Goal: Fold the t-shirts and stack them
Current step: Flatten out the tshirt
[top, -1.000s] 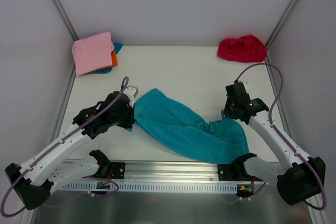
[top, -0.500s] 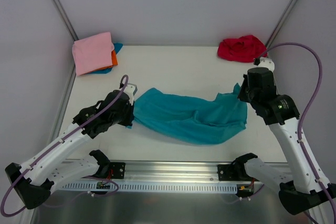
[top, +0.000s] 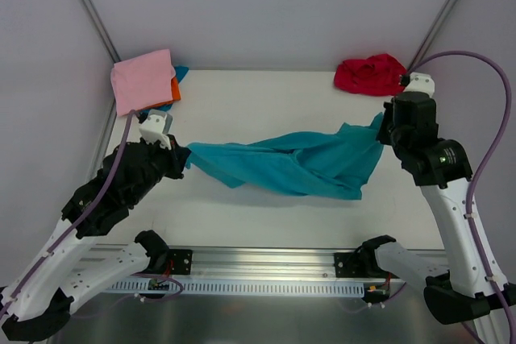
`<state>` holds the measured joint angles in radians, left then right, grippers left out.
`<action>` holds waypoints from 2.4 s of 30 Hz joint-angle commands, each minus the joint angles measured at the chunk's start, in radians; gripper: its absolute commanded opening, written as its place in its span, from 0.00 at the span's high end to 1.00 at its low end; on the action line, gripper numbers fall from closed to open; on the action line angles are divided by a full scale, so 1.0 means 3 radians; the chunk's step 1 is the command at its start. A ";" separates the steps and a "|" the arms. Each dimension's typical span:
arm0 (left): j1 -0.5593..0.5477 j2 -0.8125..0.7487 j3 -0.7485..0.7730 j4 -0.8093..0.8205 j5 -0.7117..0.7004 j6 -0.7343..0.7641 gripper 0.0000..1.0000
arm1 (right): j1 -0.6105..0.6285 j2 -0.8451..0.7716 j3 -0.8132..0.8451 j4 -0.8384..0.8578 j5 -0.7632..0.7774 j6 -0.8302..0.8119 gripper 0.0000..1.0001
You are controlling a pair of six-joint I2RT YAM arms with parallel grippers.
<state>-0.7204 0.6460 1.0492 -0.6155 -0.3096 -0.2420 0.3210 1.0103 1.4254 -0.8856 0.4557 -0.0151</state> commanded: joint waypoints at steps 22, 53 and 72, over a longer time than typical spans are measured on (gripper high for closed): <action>-0.0022 -0.0181 -0.0665 0.0272 0.0680 -0.0201 0.01 | -0.0027 -0.0208 -0.0891 0.0191 0.0000 0.0040 0.06; 0.0571 0.4146 0.0767 0.1345 0.0694 0.0454 0.05 | -0.0267 -0.0269 -0.1740 0.0482 -0.0609 0.0485 0.07; 0.0637 0.4371 0.0844 0.1566 0.0940 0.0536 0.07 | -0.0267 -0.0346 -0.1714 0.0349 -0.0501 0.0377 0.07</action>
<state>-0.5411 1.9709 1.2888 -0.1699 -0.0578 -0.0925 0.2470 0.9226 0.8970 -0.7708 0.2798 0.1112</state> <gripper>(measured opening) 0.935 0.925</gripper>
